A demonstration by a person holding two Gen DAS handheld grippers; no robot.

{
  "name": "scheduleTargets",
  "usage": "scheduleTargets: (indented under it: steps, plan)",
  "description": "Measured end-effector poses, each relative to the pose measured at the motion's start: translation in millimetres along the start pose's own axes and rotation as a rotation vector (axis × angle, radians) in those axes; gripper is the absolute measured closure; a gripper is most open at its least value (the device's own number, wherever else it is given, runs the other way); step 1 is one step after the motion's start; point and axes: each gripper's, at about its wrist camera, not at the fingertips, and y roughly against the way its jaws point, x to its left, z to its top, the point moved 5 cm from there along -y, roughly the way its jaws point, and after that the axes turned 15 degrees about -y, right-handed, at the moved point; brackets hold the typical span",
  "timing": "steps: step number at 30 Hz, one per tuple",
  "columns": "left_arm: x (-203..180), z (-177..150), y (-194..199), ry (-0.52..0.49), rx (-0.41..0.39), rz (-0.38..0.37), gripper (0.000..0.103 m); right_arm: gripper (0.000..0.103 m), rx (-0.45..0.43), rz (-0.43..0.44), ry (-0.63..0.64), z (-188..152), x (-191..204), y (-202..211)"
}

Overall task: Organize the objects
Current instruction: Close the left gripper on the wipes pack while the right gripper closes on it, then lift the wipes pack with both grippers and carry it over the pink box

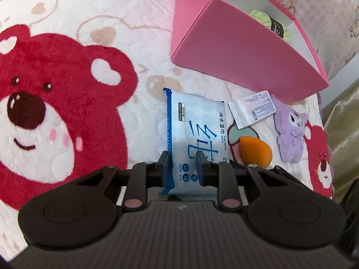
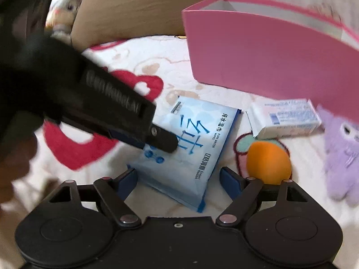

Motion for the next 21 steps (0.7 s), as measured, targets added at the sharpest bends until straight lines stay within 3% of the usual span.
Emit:
scheduleTargets:
  steps: [7,15,21]
  plan:
    - [-11.1,-3.3,-1.4,-0.036,0.004,0.002,0.079,0.017,0.003,0.079,-0.021,2.8,0.2,5.2]
    - [-26.8,-7.1,0.7,-0.083,0.015,0.01,0.08,0.012,0.026,0.098,-0.03,2.9,-1.1,10.7]
    - [-34.4,-10.1,8.3,-0.1,0.006,0.004,0.08,0.022,0.022,0.068,-0.016,2.3,-3.3,18.2]
